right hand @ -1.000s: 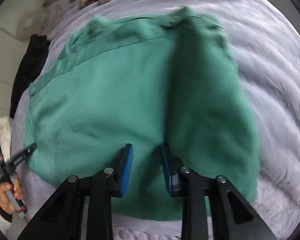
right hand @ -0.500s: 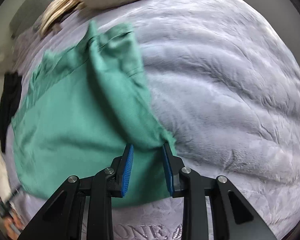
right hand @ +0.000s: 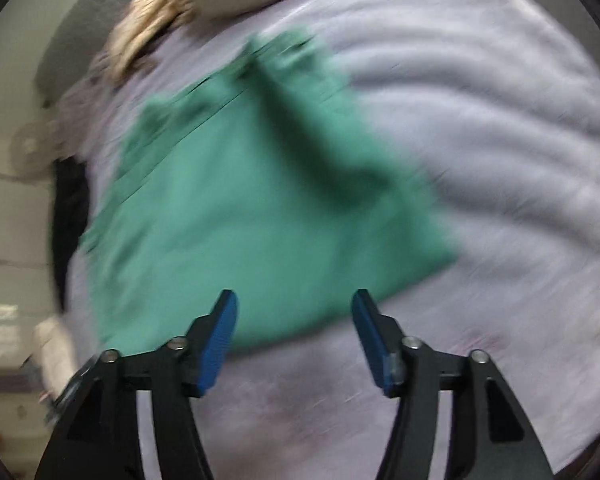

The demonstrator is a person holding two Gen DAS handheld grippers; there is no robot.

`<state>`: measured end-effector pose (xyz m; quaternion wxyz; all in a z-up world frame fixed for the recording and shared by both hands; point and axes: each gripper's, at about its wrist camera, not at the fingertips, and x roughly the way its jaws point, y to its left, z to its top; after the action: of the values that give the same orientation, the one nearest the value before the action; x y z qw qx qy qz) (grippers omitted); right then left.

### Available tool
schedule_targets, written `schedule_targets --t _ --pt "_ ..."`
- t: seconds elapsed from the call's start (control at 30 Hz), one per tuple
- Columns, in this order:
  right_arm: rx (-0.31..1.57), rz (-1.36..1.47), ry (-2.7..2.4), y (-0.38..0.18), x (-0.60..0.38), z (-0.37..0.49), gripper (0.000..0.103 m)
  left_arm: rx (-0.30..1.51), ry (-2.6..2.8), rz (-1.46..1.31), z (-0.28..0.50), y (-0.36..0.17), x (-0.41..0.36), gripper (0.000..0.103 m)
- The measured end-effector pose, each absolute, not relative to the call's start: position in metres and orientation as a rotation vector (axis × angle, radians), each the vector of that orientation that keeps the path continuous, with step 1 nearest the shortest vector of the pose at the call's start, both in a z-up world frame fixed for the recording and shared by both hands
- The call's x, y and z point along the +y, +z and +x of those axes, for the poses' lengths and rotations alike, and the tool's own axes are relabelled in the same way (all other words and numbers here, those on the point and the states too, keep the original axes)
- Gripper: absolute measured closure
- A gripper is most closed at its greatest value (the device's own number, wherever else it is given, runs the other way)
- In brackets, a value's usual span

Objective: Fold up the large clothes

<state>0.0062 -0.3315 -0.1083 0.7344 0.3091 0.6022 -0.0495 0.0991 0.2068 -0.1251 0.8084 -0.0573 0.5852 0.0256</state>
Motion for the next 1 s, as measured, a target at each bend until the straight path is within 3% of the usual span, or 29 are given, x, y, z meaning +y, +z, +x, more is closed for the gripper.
schedule_targets --t 0.1,0.17,0.23,0.27,0.3,0.37,0.4,0.43,0.53,0.77,1.0 --pt "1.373 0.782 0.0 -0.129 -0.298 0.002 0.035 1.304 0.018 -0.162 0.111 -0.145 0.21 0.002" --pt "1.404 0.868 0.022 -0.149 -0.282 0.0 0.035 1.327 0.021 -0.186 0.117 -0.155 0.213 0.016" --pt "1.411 0.997 0.022 -0.174 -0.27 0.002 0.034 1.373 0.011 -0.215 0.121 -0.164 0.216 0.051" --pt "1.409 1.037 0.022 -0.182 -0.264 0.002 0.034 1.376 -0.004 -0.242 0.122 -0.165 0.218 0.059" --pt "1.407 1.083 0.023 -0.189 -0.258 0.002 0.034 1.368 -0.035 -0.275 0.121 -0.163 0.219 0.077" --pt "1.383 1.125 0.02 -0.196 -0.249 0.01 0.049 1.345 -0.046 -0.231 0.118 -0.155 0.215 0.08" --pt "1.368 1.096 0.013 -0.191 -0.246 0.013 0.065 1.328 -0.051 -0.186 0.115 -0.151 0.212 0.081" --pt "1.374 1.059 0.005 -0.186 -0.244 0.012 0.068 1.325 -0.055 -0.159 0.113 -0.151 0.211 0.085" --pt "1.404 0.962 -0.006 -0.181 -0.237 0.017 0.075 1.36 -0.056 -0.121 0.108 -0.167 0.213 0.085" --pt "1.479 0.98 -0.057 -0.202 -0.246 0.019 0.078 1.376 -0.041 -0.123 0.095 -0.173 0.219 0.085" --pt "1.465 0.795 -0.006 -0.151 -0.266 0.014 0.074 1.393 0.01 -0.147 0.066 -0.147 0.227 0.085"
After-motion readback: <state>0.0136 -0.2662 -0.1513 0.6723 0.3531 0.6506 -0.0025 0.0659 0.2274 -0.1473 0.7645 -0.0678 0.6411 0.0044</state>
